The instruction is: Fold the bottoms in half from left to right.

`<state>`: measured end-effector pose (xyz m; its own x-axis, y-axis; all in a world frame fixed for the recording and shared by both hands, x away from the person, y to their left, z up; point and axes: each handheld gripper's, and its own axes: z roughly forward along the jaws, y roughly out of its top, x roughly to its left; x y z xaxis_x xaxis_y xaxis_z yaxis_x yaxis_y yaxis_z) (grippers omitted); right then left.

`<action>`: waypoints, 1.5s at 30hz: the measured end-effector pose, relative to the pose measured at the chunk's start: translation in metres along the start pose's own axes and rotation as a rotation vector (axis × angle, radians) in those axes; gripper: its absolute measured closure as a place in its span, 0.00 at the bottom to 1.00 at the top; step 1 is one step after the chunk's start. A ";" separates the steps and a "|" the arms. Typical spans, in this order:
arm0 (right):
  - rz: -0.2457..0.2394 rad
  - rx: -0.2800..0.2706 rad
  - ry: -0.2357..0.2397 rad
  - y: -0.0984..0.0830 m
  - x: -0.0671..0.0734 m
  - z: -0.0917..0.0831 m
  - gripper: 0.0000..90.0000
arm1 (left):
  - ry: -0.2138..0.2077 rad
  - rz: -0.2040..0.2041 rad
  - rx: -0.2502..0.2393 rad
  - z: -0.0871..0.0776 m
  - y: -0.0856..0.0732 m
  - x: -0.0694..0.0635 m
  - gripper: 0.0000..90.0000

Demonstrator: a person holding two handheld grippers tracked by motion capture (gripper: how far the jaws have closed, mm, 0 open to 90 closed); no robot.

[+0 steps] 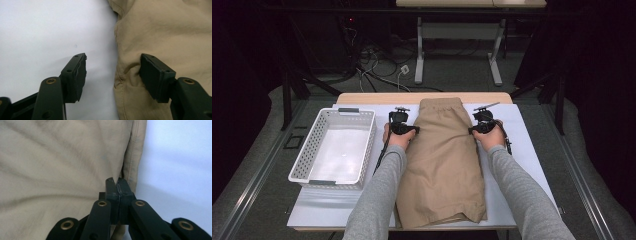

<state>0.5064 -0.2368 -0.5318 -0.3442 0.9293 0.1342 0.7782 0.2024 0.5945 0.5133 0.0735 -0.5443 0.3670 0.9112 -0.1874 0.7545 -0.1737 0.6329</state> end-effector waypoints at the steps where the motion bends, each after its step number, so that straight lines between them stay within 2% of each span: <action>1: 0.003 -0.002 -0.004 0.000 0.000 0.000 0.98 | -0.005 0.004 0.004 0.001 -0.001 0.000 0.44; 5: -0.006 -0.007 -0.014 -0.001 -0.001 0.001 0.93 | -0.017 -0.007 0.017 0.005 -0.002 0.000 0.49; 8: 0.004 -0.001 -0.019 -0.002 -0.004 0.000 0.89 | -0.016 -0.015 0.012 0.006 -0.003 -0.001 0.52; 10: 0.015 0.001 -0.017 -0.002 -0.006 0.001 0.86 | -0.030 -0.023 0.014 0.006 -0.003 0.000 0.56; 12: 0.022 0.016 -0.018 -0.003 -0.008 0.001 0.82 | -0.041 -0.021 0.019 0.005 -0.003 0.000 0.61; 15: 0.029 0.006 -0.025 -0.004 -0.011 0.004 0.75 | -0.043 -0.025 0.024 0.005 -0.003 0.000 0.68; 20: 0.041 0.013 -0.020 -0.005 -0.015 0.007 0.70 | -0.058 -0.006 0.037 0.005 -0.003 -0.001 0.77; 24: 0.043 0.013 -0.006 -0.004 -0.016 0.008 0.73 | -0.074 -0.015 0.043 0.005 -0.003 0.001 0.84; 29: 0.034 0.016 0.036 -0.005 -0.014 0.009 0.93 | -0.092 -0.018 0.060 0.005 -0.003 0.003 0.95; 31: 0.023 0.012 0.039 -0.005 -0.012 0.009 0.97 | -0.096 -0.017 0.065 0.004 -0.003 0.003 0.97; 36: -0.034 -0.003 0.014 -0.004 -0.007 0.006 0.99 | -0.086 -0.015 0.045 -0.001 -0.001 0.002 0.99; 38: -0.052 -0.007 0.010 -0.004 -0.007 0.004 0.99 | -0.087 -0.002 0.036 -0.004 0.000 0.001 0.99; 45: -0.069 -0.062 0.029 -0.006 -0.009 -0.007 0.99 | -0.110 0.018 -0.007 -0.020 0.005 0.000 1.00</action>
<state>0.5009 -0.2485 -0.5309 -0.4114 0.9043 0.1137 0.7186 0.2451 0.6508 0.5061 0.0806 -0.5262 0.4383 0.8614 -0.2569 0.7438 -0.1871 0.6417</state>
